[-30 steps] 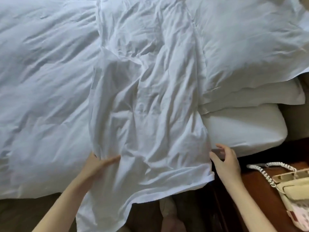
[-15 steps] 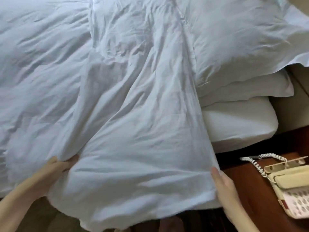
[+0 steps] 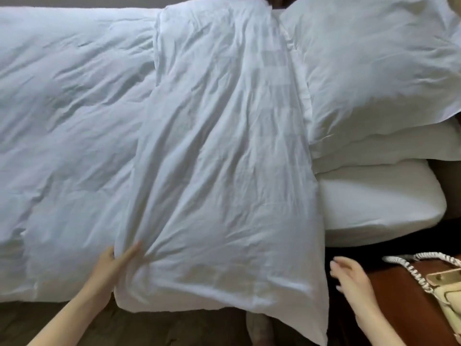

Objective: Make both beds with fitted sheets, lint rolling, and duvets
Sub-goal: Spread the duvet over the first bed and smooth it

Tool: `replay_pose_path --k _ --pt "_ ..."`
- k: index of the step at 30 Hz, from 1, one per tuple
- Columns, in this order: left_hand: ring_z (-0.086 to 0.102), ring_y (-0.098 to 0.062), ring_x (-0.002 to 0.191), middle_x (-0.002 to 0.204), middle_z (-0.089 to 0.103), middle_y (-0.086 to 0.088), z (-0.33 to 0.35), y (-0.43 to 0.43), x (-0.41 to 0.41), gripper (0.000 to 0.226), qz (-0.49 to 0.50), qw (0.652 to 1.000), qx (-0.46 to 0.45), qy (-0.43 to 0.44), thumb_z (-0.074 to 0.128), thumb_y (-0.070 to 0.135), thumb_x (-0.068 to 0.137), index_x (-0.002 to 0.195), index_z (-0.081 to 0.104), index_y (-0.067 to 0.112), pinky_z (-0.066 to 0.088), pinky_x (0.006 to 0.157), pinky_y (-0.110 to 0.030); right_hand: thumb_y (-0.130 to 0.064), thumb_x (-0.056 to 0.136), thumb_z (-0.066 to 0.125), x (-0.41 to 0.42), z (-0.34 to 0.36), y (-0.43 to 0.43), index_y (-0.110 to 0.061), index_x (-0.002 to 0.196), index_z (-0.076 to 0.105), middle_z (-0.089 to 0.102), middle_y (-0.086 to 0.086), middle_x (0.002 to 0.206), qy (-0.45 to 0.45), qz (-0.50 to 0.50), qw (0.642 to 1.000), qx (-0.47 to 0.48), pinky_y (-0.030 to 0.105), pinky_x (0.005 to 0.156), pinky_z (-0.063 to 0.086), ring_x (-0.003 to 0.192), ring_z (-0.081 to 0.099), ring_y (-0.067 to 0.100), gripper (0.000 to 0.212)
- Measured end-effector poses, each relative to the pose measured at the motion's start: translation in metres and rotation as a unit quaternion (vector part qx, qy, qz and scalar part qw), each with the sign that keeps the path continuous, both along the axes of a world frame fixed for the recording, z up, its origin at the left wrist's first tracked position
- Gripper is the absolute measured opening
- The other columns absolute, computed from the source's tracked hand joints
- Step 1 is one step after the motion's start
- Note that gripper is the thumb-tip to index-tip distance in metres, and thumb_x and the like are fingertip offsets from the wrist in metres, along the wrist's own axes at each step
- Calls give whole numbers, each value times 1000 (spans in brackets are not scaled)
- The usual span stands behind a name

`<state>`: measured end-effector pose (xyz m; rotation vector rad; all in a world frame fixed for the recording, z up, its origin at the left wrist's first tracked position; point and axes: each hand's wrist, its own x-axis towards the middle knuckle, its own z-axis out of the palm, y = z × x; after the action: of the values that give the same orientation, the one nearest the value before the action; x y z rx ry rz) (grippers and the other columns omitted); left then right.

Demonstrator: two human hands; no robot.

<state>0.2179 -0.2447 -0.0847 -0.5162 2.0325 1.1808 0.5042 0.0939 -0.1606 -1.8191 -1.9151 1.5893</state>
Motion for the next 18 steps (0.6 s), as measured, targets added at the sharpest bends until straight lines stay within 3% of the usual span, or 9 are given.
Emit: replay_pose_path --k 1,3,6,7,10,12,14,16,18 --pt "65 -31 92 111 66 -8 2 6 -3 59 2 1000 24 -1 65 45 81 130 52 14 53 73 -42 -18 93 57 -21 8 4 -16 104 58 61 13 115 79 -75 994 -20 34 87 38 111 55 26 11" --pt "63 -29 93 116 61 -6 6 17 -7 69 19 999 44 20 58 52 82 137 45 13 51 79 -42 -31 96 50 -66 25 16 -18 122 54 60 3 111 146 -106 980 -83 32 88 36 112 53 21 29" --pt "55 -35 111 136 49 -10 9 31 -8 91 13 999 25 24 51 73 75 145 33 17 44 98 -46 -52 87 51 -96 43 8 -21 116 63 73 2 99 163 -51 953 -250 35 78 50 95 66 18 44" --pt "54 -35 112 137 48 -10 12 33 -8 96 15 999 29 27 49 78 72 145 33 17 44 98 -47 -53 83 55 -100 53 3 -19 112 65 74 5 95 156 -46 951 -262 34 73 53 88 69 21 46" --pt "58 -35 101 125 56 -14 25 21 -19 76 77 994 48 60 45 66 85 133 46 7 48 88 -46 -39 84 63 -99 94 7 -9 104 66 74 6 74 179 -51 969 -163 27 51 56 62 71 18 36" --pt "61 -36 101 118 62 -17 37 2 -29 74 127 987 82 59 53 64 80 129 54 9 51 86 -49 -37 83 64 -91 129 22 -5 97 66 73 7 73 207 -56 971 -108 28 48 56 60 70 20 35" --pt "64 -38 102 114 66 -19 48 -7 -28 72 125 981 148 25 58 63 72 125 59 14 55 78 -49 -45 77 70 -83 165 37 -5 96 67 74 10 83 229 -2 970 -82 32 57 59 71 72 24 44" --pt "68 -38 93 108 68 -22 46 1 -16 54 135 978 157 12 54 53 83 118 61 13 56 72 -50 -58 62 78 -77 185 52 -7 100 68 74 12 91 212 31 975 -63 43 73 59 81 72 30 64" --pt "70 -35 80 103 69 -22 38 17 1 39 131 978 161 17 51 41 90 110 64 10 56 72 -49 -58 64 77 -73 198 62 -9 102 68 74 13 93 184 36 981 -57 47 82 55 83 71 33 62"
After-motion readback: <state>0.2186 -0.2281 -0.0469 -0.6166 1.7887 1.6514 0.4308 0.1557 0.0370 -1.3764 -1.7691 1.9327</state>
